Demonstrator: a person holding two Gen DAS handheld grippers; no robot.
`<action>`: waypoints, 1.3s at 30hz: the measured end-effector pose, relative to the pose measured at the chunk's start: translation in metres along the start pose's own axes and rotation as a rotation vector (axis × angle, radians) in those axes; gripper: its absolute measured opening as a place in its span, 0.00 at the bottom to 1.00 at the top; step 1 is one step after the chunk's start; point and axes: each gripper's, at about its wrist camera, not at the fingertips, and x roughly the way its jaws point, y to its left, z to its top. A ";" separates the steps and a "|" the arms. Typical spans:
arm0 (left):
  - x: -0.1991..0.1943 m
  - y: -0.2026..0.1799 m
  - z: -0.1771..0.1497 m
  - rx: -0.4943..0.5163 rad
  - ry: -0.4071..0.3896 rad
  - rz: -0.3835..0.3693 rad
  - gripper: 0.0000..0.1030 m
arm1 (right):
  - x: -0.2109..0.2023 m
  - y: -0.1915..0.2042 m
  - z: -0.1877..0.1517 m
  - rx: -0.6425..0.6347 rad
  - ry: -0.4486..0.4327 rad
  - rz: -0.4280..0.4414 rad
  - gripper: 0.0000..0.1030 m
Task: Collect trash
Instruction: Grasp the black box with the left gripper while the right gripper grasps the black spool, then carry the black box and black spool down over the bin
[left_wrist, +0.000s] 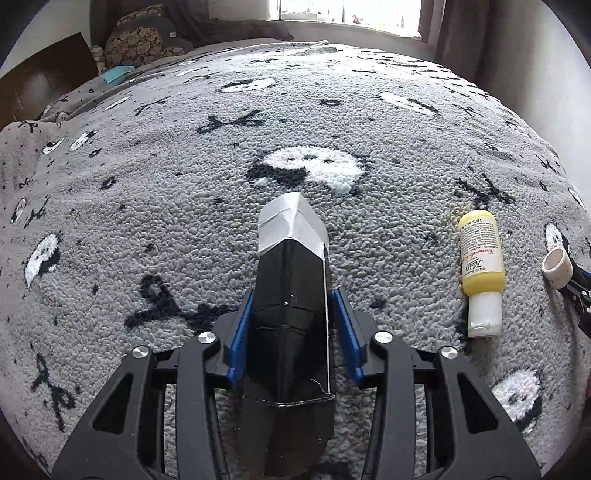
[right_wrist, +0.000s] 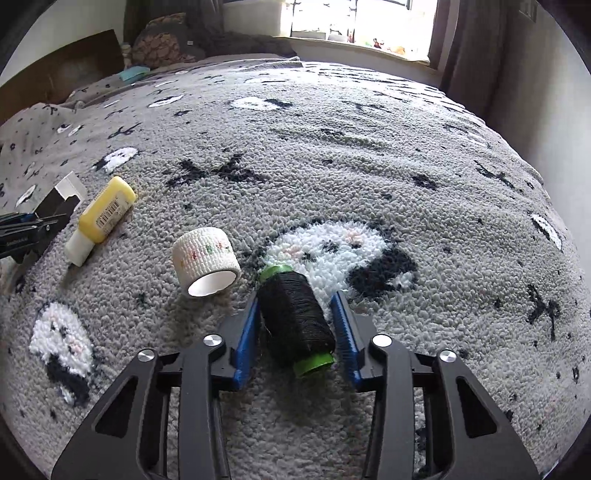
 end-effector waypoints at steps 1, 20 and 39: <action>-0.002 -0.002 -0.001 0.007 -0.003 0.001 0.29 | -0.001 0.000 0.000 0.001 -0.001 0.002 0.33; -0.141 -0.044 -0.109 0.122 -0.104 -0.084 0.19 | -0.126 0.017 -0.076 -0.027 -0.088 0.028 0.26; -0.260 -0.107 -0.264 0.207 -0.221 -0.205 0.20 | -0.254 0.057 -0.214 -0.046 -0.171 0.132 0.27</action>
